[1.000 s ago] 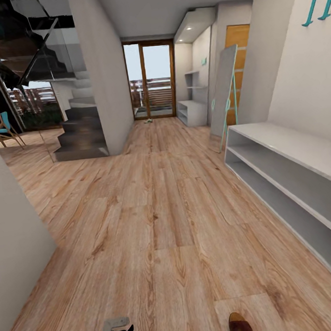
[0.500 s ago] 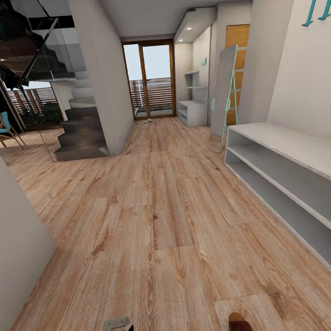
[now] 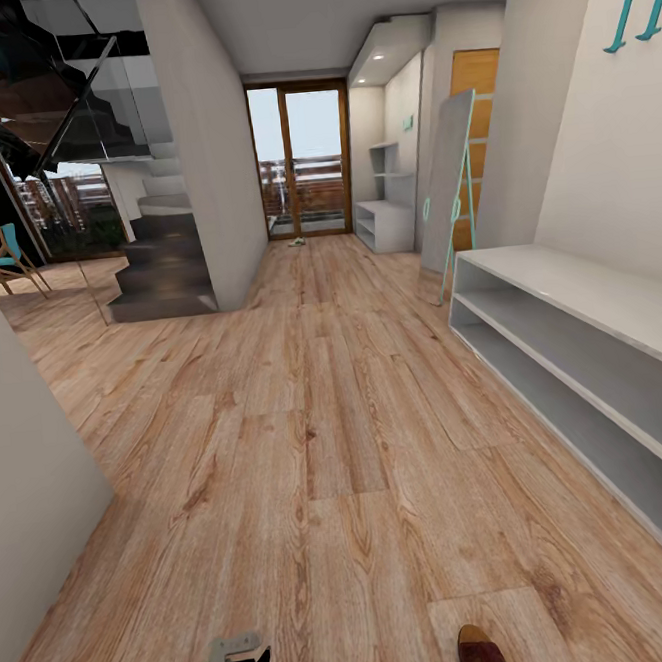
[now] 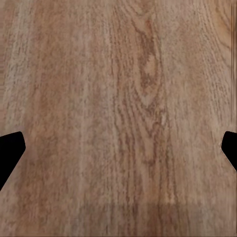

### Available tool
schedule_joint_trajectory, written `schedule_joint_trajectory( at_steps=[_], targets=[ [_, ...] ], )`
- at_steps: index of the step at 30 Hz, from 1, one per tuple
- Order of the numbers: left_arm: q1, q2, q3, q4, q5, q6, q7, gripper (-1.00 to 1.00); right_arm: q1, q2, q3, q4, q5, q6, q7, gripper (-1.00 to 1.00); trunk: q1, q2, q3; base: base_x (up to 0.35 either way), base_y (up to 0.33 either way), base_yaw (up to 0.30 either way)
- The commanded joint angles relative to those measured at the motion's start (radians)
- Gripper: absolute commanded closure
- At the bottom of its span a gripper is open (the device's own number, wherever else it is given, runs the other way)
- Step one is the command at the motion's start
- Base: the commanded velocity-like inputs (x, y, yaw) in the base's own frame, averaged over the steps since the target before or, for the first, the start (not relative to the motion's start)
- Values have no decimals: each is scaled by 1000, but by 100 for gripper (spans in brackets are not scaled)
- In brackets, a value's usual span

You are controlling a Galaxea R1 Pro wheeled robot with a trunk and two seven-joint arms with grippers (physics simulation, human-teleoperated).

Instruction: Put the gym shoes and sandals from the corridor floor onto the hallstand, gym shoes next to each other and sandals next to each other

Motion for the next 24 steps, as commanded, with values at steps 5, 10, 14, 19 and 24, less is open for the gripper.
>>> schedule_joint_trajectory(
  at_steps=[5,10,14,19,24],
  targets=[
    [0,-6,1,-22,6,1,-9,-100,-7,2,0,-24,8,-5,-6,-100,0,0,-1,0,0,0],
    [0,-12,-2,-50,3,18,5,-100,-20,2,1,-52,8,23,-5,-100,0,0,-1,0,0,0],
    [-38,-23,-3,-454,3,221,98,-100,-57,3,1,-341,7,267,-3,-100,0,0,-1,0,0,0],
    [-256,-30,-4,-411,4,431,224,-100,-172,2,0,-379,4,446,-1,-100,0,0,-1,0,0,0],
    [-402,-31,-4,-110,9,355,262,-100,-239,-2,-1,-272,2,493,0,-100,0,0,-1,0,0,0]
  ],
)
